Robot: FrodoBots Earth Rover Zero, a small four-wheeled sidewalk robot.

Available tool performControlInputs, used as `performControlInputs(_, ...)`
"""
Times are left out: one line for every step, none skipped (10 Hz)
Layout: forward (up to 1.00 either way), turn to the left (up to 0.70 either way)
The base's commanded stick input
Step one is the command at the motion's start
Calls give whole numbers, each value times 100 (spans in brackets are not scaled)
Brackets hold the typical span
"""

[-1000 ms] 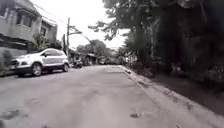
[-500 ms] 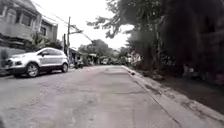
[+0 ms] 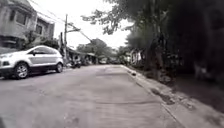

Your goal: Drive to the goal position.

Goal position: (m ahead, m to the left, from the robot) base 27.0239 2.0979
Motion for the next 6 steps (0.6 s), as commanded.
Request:
performControlInputs(100,-23)
performControlInputs(100,-9)
performControlInputs(100,0)
performControlInputs(100,0)
performControlInputs(100,0)
performControlInputs(100,18)
